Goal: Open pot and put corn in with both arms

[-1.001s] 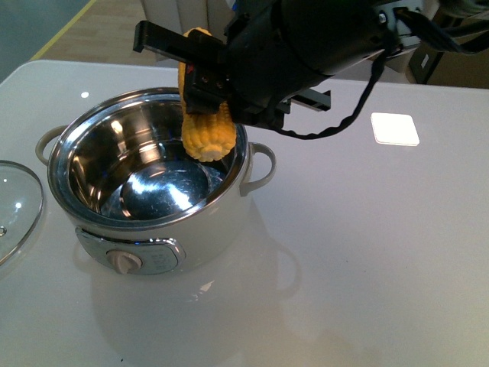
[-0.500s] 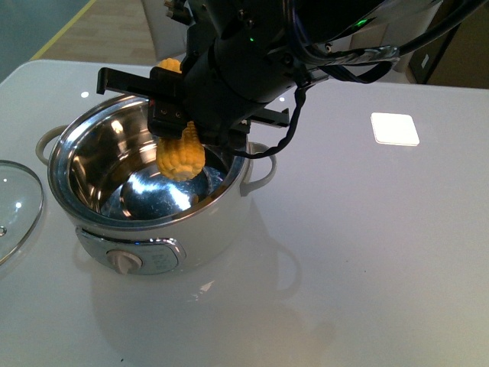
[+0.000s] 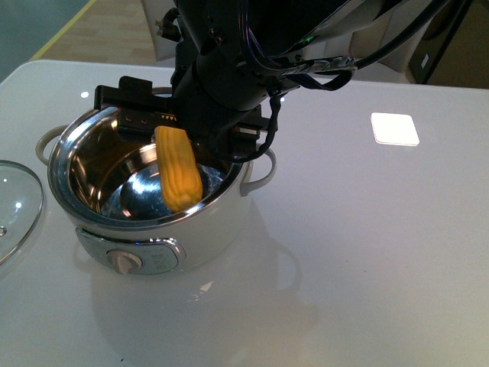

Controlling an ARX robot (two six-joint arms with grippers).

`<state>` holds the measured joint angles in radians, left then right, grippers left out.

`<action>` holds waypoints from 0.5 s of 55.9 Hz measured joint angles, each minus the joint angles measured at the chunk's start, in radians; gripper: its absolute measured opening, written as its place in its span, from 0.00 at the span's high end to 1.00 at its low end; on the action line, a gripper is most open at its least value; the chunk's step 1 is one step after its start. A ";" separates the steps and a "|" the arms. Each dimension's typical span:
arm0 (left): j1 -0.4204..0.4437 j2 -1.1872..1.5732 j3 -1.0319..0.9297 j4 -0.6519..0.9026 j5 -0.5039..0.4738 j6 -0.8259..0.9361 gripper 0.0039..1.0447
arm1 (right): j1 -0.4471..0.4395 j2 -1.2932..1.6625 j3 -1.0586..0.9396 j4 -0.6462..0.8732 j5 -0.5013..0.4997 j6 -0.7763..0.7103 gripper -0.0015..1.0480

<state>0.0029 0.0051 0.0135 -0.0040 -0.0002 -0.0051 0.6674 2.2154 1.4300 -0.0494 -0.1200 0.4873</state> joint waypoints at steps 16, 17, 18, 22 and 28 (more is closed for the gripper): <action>0.000 0.000 0.000 0.000 0.000 0.000 0.07 | -0.060 -0.131 -0.137 0.094 0.011 0.046 0.09; 0.000 0.000 0.000 0.000 0.000 0.000 0.07 | -0.064 -0.142 -0.146 0.101 0.011 0.047 0.09; 0.000 0.000 0.000 0.000 0.000 0.000 0.07 | -0.074 -0.164 -0.164 0.115 0.010 0.053 0.09; 0.000 0.000 0.000 0.000 0.000 0.000 0.07 | -0.112 -0.238 -0.220 0.154 0.000 0.071 0.09; 0.000 0.000 0.000 0.000 0.000 0.000 0.07 | -0.196 -0.372 -0.326 0.210 -0.023 0.094 0.09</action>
<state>0.0029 0.0051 0.0135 -0.0040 -0.0002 -0.0051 0.4709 1.8435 1.1042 0.1604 -0.1432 0.5816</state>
